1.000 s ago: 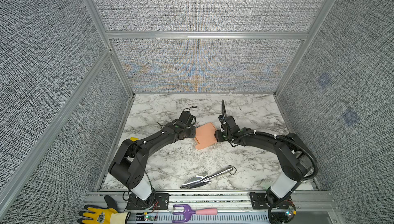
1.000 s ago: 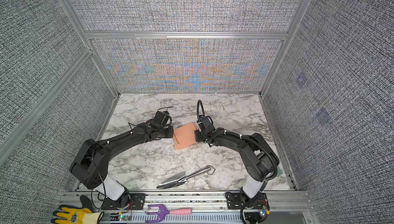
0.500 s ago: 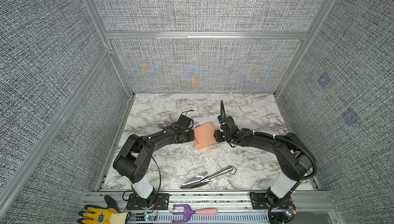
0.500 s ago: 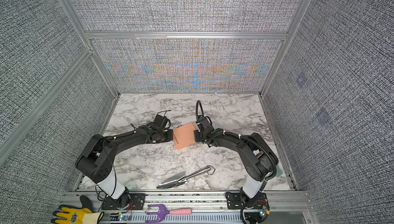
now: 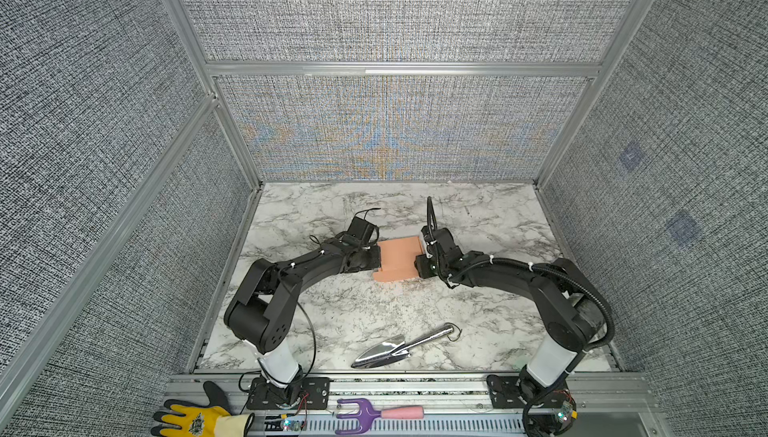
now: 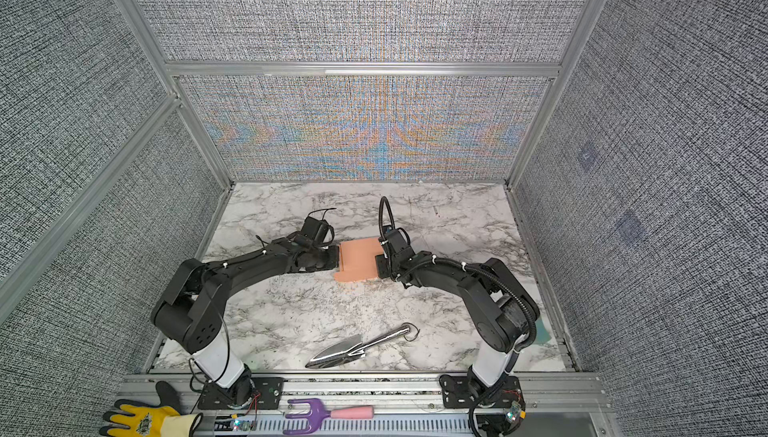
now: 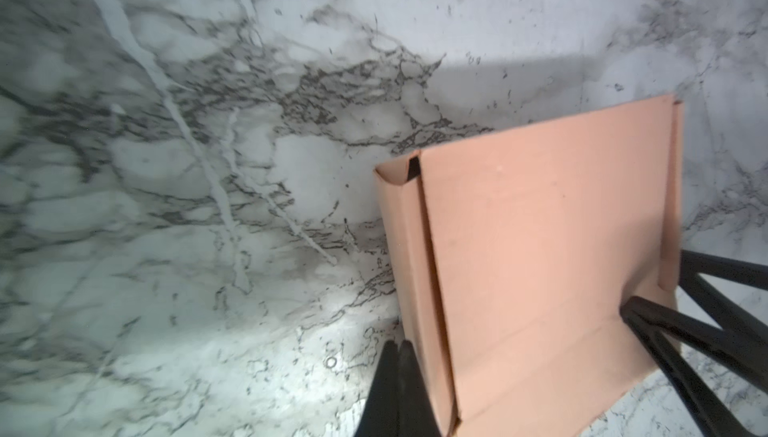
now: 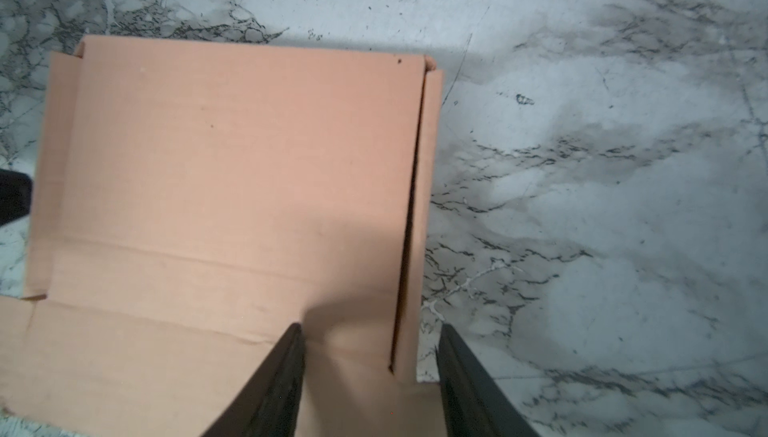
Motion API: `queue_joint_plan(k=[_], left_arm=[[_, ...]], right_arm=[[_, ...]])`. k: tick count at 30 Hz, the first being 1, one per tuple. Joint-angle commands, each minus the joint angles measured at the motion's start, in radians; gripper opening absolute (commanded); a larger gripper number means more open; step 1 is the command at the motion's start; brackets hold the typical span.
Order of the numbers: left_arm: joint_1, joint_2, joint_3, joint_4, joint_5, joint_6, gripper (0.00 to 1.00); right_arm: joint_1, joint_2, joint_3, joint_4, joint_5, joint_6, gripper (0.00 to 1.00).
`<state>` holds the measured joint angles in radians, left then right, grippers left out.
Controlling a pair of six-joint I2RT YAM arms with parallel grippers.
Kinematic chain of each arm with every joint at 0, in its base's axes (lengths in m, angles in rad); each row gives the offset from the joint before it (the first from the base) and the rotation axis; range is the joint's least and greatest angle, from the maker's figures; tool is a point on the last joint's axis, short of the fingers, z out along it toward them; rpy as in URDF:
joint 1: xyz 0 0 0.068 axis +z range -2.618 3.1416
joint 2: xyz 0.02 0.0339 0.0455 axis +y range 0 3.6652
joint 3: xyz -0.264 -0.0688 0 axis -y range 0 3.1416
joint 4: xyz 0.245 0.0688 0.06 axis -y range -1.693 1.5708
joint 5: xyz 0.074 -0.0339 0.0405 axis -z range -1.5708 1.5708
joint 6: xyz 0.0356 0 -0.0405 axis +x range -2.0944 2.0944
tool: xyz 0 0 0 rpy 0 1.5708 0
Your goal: Fold the paper box
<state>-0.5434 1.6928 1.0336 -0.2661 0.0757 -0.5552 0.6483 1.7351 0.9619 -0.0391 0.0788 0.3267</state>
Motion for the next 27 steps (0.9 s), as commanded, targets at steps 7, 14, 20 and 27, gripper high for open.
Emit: queue_joint_plan(k=[7, 14, 20, 27], left_arm=[[0.012, 0.035, 0.107, -0.038, -0.006, 0.076, 0.00], [-0.043, 0.151, 0.241, -0.065, -0.010, 0.114, 0.04], [-0.059, 0.242, 0.318, -0.097, -0.026, 0.139, 0.04], [-0.061, 0.290, 0.312, -0.084, -0.019, 0.146, 0.04]], right_arm=[[0.002, 0.001, 0.014, -0.070, -0.018, 0.003, 0.52], [0.002, -0.005, 0.035, -0.089, -0.031, 0.005, 0.52], [0.001, -0.012, 0.042, -0.102, -0.029, 0.009, 0.52], [0.001, -0.059, 0.027, -0.101, -0.019, 0.024, 0.52]])
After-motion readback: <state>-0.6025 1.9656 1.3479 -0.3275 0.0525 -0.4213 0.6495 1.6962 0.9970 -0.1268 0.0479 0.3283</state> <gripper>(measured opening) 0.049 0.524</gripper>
